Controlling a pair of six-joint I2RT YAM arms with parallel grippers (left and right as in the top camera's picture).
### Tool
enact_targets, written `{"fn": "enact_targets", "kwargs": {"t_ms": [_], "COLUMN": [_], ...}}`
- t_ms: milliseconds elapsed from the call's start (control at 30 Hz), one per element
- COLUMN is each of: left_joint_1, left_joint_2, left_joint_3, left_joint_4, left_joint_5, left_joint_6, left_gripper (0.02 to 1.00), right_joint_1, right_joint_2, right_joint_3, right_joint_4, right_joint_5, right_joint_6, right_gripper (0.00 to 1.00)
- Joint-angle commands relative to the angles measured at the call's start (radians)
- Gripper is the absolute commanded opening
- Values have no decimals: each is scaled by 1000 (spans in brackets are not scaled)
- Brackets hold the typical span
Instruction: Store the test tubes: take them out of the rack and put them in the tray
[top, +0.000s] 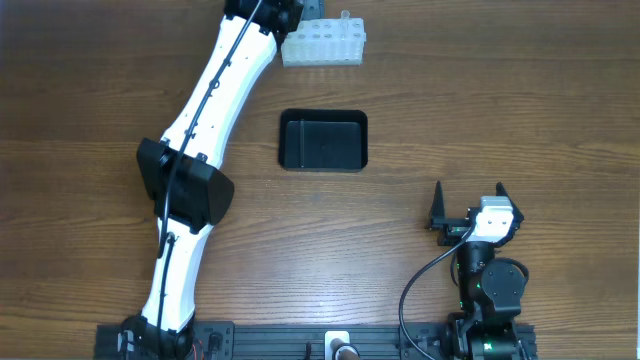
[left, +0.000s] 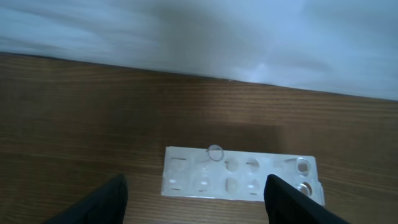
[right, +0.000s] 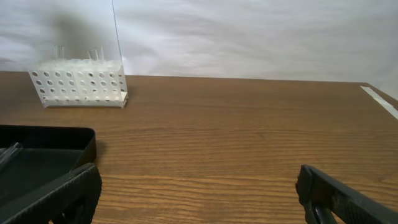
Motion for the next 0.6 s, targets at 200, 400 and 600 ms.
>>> {"fn": "enact_targets", "kwargs": {"t_ms": [200,400,600], "left_joint_1": [-6,-8,-7], "left_joint_2": [51,90,137], "left_joint_3": [20,20,20], "left_joint_4": [37,116,185], "left_joint_5": [-16,-4,35], "left_joint_6": [5,19,64], "left_gripper": [761,763,766], "right_joint_1": [6,6,6], "right_joint_2": [-9,-9,-9], "right_joint_3": [-5,-5,-5], "right_joint_4": [-4,-4,-4], "right_joint_5": [-5,-5,-5], "right_joint_6": [3,3,3], "right_gripper": [991,991,993]}}
